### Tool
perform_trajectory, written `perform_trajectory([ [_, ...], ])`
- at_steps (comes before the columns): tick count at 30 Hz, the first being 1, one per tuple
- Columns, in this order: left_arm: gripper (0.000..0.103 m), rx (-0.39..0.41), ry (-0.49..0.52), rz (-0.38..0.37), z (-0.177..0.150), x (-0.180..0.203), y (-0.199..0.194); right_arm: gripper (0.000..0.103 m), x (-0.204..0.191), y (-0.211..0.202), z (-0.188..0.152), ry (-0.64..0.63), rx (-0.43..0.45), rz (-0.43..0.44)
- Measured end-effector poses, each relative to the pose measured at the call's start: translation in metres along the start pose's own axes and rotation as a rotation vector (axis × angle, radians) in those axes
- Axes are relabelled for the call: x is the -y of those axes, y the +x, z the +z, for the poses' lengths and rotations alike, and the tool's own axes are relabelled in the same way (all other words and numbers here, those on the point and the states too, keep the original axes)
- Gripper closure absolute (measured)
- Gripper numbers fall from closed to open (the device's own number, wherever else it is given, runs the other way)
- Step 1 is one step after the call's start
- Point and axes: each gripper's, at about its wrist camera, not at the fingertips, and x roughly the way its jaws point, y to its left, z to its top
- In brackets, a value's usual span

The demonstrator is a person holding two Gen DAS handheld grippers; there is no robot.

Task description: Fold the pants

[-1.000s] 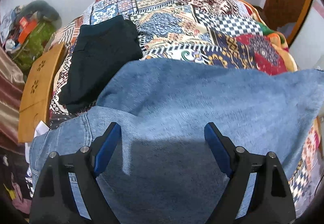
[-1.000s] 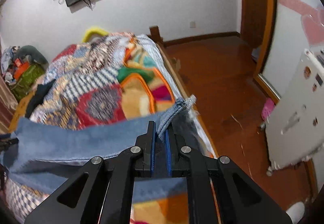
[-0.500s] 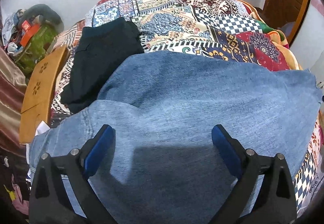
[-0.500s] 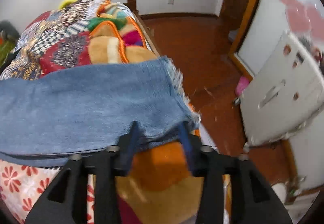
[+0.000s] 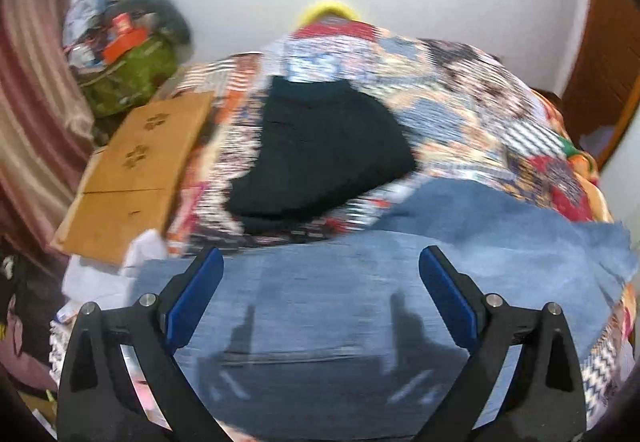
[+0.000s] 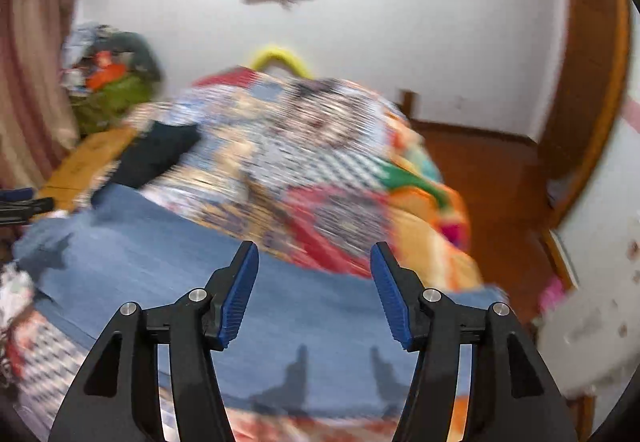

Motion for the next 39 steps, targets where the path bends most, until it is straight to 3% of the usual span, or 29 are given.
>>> perform_trajectory([
  [6, 0.004, -0.044, -0.115, 0.083, -0.009, -0.098, 0.017, 0.034, -0.080, 0.036, 0.024, -0.144, 0.030, 0.140],
  [11, 0.004, -0.155, -0.255, 0.121, -0.033, -0.173, 0.052, 0.031, -0.130, 0.093, 0.038, -0.198, -0.036, 0.237],
  [16, 0.005, -0.269, -0.359, 0.028, -0.063, -0.206, 0.091, 0.031, -0.155, 0.138, 0.044, -0.203, -0.136, 0.319],
  [18, 0.014, -0.293, -0.396, -0.053, -0.074, -0.209, 0.103, 0.031, -0.165, 0.157, 0.046, -0.196, -0.171, 0.347],
  [22, 0.043, -0.331, -0.412, -0.164, -0.084, -0.200, 0.116, 0.035, -0.183, 0.184, 0.041, -0.230, -0.242, 0.364],
  [24, 0.051, -0.334, -0.413, -0.179, -0.086, -0.195, 0.117, 0.039, -0.190, 0.193, 0.037, -0.258, -0.286, 0.375],
  [26, 0.082, -0.324, -0.413, -0.182, -0.090, -0.188, 0.113, 0.050, -0.192, 0.199, 0.035, -0.263, -0.319, 0.402],
  [27, 0.085, -0.318, -0.410, -0.140, -0.090, -0.187, 0.110, 0.054, -0.191, 0.198, 0.036, -0.253, -0.308, 0.406],
  [28, 0.098, -0.303, -0.403, -0.095, -0.090, -0.187, 0.106, 0.069, -0.189, 0.198, 0.037, -0.244, -0.295, 0.398],
  [29, 0.100, -0.287, -0.387, -0.046, -0.090, -0.185, 0.101, 0.077, -0.185, 0.196, 0.039, -0.224, -0.264, 0.363],
  [30, 0.100, -0.274, -0.377, -0.026, -0.091, -0.187, 0.097, 0.089, -0.182, 0.196, 0.039, -0.202, -0.255, 0.356],
  [31, 0.100, -0.248, -0.366, -0.006, -0.091, -0.189, 0.089, 0.095, -0.175, 0.195, 0.041, -0.171, -0.249, 0.371],
  [36, 0.100, -0.241, -0.335, 0.011, -0.098, -0.192, 0.073, 0.097, -0.178, 0.194, 0.042, -0.190, -0.264, 0.387],
  [39, 0.100, -0.268, -0.303, 0.014, -0.101, -0.189, 0.074, 0.088, -0.178, 0.194, 0.045, -0.182, -0.314, 0.408],
])
